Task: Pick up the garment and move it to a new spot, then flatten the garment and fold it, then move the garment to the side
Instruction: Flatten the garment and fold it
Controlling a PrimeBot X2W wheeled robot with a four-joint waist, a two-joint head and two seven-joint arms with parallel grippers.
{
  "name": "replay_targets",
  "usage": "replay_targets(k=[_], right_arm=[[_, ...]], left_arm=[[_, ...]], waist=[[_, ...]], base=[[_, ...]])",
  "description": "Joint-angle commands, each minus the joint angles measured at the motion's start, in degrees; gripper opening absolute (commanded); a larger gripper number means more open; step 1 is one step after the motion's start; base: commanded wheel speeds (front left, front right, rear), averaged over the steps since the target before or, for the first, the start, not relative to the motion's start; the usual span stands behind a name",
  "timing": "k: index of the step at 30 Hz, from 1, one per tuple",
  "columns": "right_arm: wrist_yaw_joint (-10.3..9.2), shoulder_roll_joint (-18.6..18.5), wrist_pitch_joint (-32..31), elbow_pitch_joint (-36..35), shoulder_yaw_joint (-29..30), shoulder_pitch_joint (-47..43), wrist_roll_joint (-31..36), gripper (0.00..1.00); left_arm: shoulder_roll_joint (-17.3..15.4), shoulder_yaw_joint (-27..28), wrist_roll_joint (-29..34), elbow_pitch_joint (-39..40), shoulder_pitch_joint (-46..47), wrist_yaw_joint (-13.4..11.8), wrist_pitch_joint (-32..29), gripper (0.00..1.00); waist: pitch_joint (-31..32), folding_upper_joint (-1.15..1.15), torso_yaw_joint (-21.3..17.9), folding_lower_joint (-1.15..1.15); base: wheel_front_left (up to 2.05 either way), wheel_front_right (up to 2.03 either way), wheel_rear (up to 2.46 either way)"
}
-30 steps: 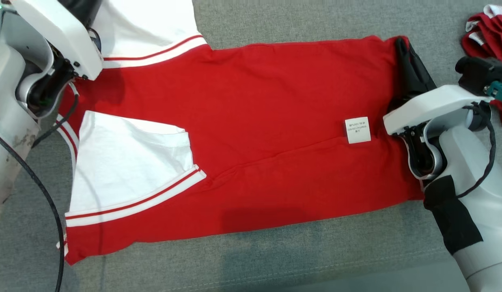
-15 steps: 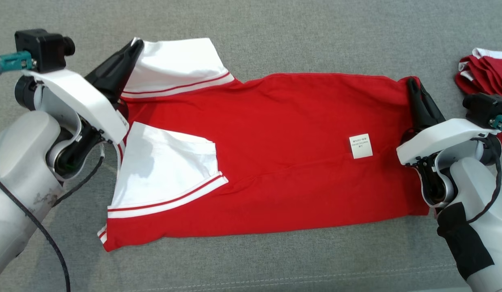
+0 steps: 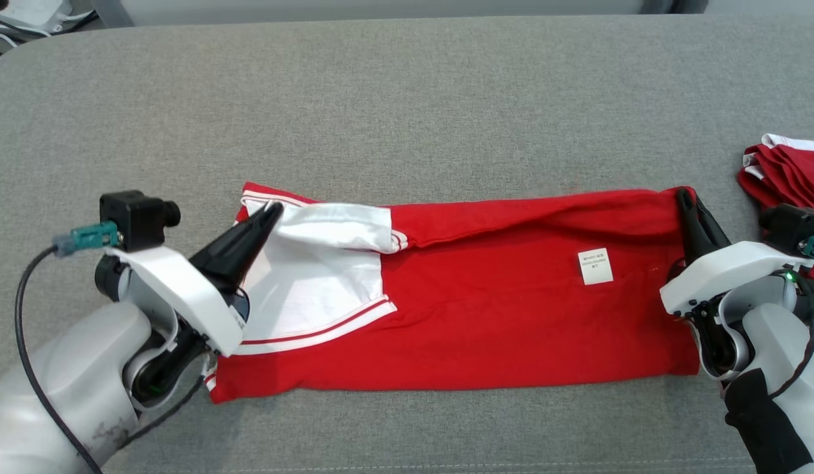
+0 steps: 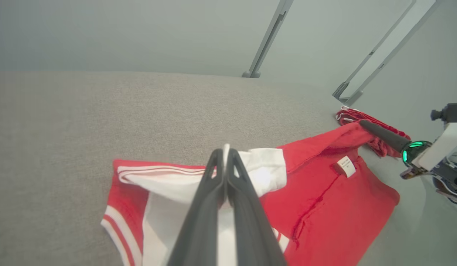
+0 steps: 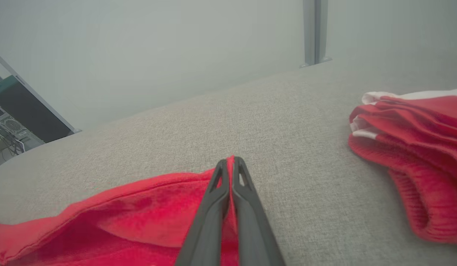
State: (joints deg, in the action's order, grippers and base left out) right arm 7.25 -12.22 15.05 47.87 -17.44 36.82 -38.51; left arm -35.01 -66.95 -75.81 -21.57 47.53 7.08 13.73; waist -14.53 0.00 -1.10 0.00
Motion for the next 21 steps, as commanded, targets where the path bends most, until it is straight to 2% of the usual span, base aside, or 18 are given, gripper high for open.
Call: replay_targets(k=[1,5,12,21], right_arm=[[0.24,-0.62,-0.05,-0.18,-1.19,-0.96,-0.4,0.0],[0.24,-1.58,-0.05,1.25,-1.77,-1.26,-0.82,0.0],[0.24,-3.03,-0.05,2.78,-2.96,-2.03,-2.17,0.0],[0.24,-3.77,-0.05,3.06,-4.35,-3.55,-3.66,0.0]], left_arm=[[-1.65,2.39,-1.17,0.9,-0.89,0.41,0.92,0.0],[-0.21,4.14,-0.91,1.75,-4.82,0.41,1.22,0.0],[3.68,10.6,1.72,1.82,-11.49,0.41,1.25,0.0],[5.47,14.67,3.76,2.13,-16.72,0.41,1.26,0.0]], waist=[[0.6,0.0,0.58,0.0],[1.07,0.0,1.52,0.0],[2.05,0.0,3.01,0.0],[4.11,0.0,3.05,0.0]], base=[[0.0,0.0,0.0],[0.0,0.0,0.0],[0.0,0.0,0.0],[0.0,0.0,0.0]])
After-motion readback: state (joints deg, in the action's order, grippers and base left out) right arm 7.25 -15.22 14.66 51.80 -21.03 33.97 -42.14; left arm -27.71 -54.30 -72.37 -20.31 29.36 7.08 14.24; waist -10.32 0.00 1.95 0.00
